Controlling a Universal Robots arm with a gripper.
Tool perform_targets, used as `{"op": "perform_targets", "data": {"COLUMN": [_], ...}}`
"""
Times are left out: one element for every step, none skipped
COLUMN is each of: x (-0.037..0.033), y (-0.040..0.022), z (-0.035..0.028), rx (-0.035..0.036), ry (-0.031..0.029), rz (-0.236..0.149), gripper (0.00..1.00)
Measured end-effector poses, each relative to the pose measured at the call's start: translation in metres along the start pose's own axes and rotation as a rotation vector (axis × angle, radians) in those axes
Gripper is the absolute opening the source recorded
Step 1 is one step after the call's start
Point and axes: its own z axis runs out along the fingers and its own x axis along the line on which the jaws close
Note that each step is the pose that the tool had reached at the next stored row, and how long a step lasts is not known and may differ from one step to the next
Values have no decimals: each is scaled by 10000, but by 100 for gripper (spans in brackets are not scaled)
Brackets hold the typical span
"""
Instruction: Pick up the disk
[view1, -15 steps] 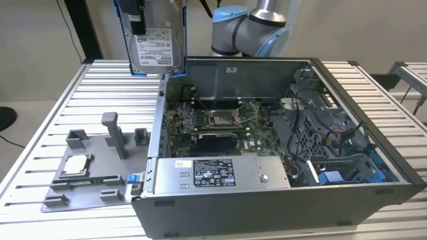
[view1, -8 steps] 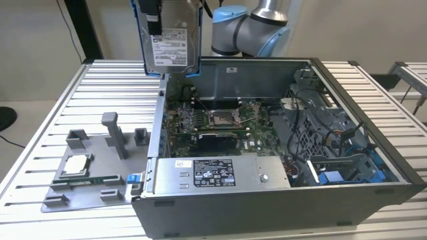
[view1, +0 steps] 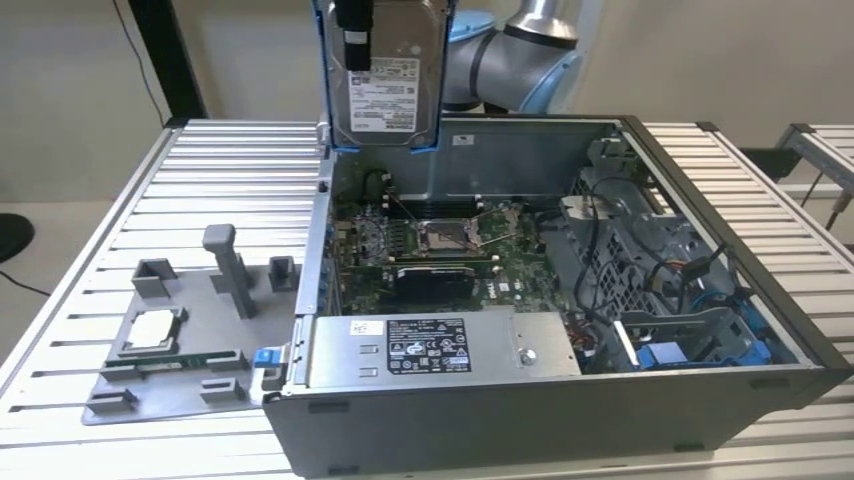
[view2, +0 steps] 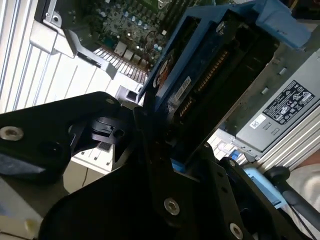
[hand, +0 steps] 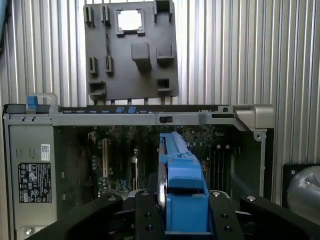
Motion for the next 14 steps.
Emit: {"op": "perform_targets", "data": {"x": [-1,-1,-1,-1,-1,-1,10,35,69,103,144,187,233,272], "y": [-39,-69,-77,-84,-92,-97,-97,-101,-103,-105,-107,-108,-109,-111], "z": [-1,-1,-2,-2,-2,-2,-2,-3,-4,-5,-6,-7,-9,-10], "rx": [0,-2,-2,-1,-1,-1,-1,-8,-15,-20,-23,-25,-27,-29], "ry": [1,1,3,1,1,1,-1,1,1,1,2,1,1,1], "rz": [0,-1,-2,-1,-1,-1,0,0,0,1,-1,0,1,1], "gripper": [0,0,0,0,0,0,0,0,0,0,0,0,0,0]}}
